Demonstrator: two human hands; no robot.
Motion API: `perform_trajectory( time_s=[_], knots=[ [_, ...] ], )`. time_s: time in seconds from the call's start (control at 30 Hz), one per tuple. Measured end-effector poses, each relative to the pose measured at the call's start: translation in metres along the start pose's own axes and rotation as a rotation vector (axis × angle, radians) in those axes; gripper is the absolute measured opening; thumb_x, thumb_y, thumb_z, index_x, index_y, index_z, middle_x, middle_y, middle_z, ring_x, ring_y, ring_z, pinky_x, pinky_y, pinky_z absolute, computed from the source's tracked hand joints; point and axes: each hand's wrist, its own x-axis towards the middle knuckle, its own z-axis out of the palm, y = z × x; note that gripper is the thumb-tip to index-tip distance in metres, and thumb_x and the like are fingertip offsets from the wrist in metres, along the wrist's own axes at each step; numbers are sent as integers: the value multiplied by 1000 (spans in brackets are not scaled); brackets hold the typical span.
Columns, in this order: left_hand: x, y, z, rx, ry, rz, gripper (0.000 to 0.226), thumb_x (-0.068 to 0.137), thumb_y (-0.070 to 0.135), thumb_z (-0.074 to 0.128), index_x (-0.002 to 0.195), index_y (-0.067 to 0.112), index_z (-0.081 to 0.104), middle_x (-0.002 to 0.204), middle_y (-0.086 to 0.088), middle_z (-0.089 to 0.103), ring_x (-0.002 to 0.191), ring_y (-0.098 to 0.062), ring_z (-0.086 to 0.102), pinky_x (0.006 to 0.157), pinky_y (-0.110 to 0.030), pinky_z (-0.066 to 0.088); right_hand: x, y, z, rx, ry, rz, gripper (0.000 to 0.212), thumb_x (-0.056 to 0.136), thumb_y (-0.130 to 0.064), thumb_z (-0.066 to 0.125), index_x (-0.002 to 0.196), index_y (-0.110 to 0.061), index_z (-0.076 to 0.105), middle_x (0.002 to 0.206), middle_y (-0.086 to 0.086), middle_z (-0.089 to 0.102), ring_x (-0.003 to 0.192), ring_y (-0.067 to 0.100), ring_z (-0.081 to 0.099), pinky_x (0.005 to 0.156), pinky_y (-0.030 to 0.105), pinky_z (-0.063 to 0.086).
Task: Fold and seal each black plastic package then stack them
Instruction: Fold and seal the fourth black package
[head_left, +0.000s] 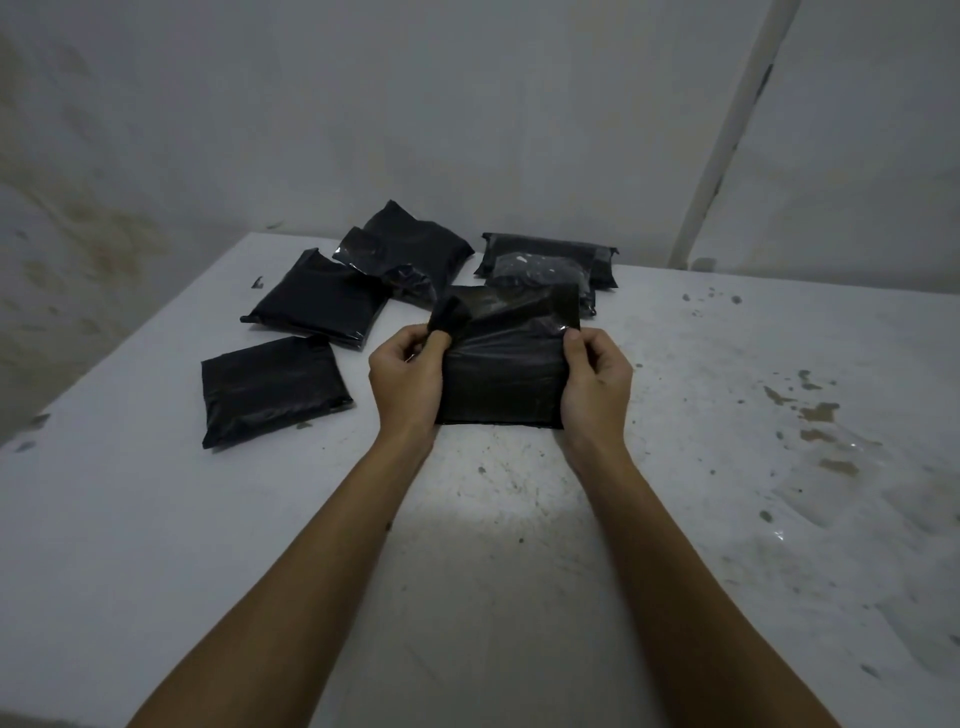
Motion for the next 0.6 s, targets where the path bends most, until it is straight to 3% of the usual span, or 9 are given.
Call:
perform_trajectory(
  time_s=[0.13,0.23,0.37,0.47,0.6],
  knots=[
    [-2,1,1,-39,30,48,19,98,21,66,81,16,73,74,8,68,76,-5,63,82,-34,55,-1,-1,-1,57,-15,-8,18,106,-18,51,95,-17,65,104,9,70,99,28,67,92,54,57],
    [-3,0,3,-69,46,101,20,101,24,64,84,17,70,80,2,67,79,-11,62,83,-36,55,-3,-2,1,106,-16,-26,17,105,-15,49,95,-18,62,105,10,68,99,31,66,91,53,57],
    [-5,-3,4,-85,27,139,12,103,23,61,98,15,68,94,-5,69,89,-17,64,88,-37,55,-5,-3,2,116,3,-23,17,104,-18,48,91,-19,59,103,11,66,94,28,64,86,50,57],
    [-4,-1,3,-88,3,137,15,101,12,60,111,9,70,102,1,72,95,-10,67,93,-29,56,-6,-3,2,128,16,-23,15,101,-21,49,90,-18,59,99,8,66,91,25,63,82,45,56],
    [-6,2,3,-121,-51,125,14,98,17,69,106,5,71,92,8,73,89,-7,70,83,-26,58,-5,-2,3,120,16,-42,15,98,-23,50,88,-19,60,95,7,66,89,27,63,79,46,56]
  ],
)
